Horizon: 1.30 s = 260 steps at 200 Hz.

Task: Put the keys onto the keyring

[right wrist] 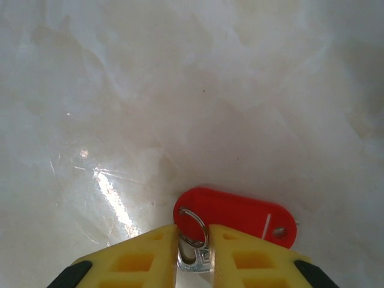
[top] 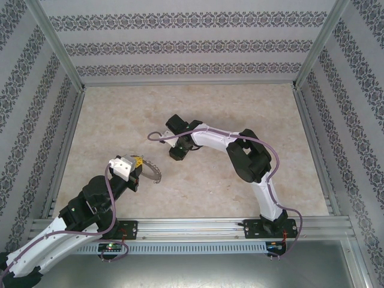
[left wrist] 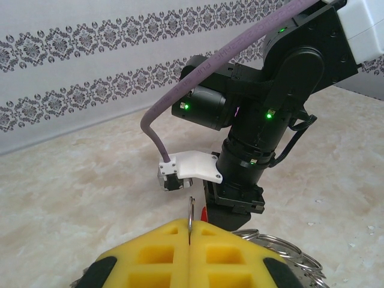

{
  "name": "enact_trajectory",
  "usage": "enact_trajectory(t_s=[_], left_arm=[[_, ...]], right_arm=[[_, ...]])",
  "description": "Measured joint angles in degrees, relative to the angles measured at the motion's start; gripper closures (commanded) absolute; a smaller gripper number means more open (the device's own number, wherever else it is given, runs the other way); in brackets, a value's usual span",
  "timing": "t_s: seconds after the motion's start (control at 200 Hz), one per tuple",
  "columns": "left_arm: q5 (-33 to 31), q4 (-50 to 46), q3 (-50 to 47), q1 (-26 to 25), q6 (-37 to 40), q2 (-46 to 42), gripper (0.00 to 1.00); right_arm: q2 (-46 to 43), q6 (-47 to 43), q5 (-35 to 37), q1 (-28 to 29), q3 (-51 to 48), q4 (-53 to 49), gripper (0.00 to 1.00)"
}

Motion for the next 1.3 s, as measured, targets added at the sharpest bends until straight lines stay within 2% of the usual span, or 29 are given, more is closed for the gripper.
enact_trajectory(t_s=[0.36,0.54,0.889,1.084,1.299], left_arm=[[0.0,0.0,0.0,0.0,0.0,0.0,1.0],[0.0,0.0,0.0,0.0,0.0,0.0,1.0],[0.0,-0.2,0.0,0.0,0.0,-0.5,1.0],[0.0,-0.2,0.0,0.0,0.0,-0.5,1.0],[0.3,-0.2,0.0,0.0,0.0,0.7,1.0]], right_arm=[[0.2,0.1,0.0,0.0,0.0,0.1,0.89],[0.1,0.2,-0.5,0.0,-0.4,1.2,1.0],[-3.0,0.3,-3.8,-0.8,-5.3,3.7,1.0],[-9.6,0.2,-5.4,-2.4,-12.0,5.2,1.0],[-23.8,-2.0,-8.9,-2.8,-23.4,12.5,1.0]])
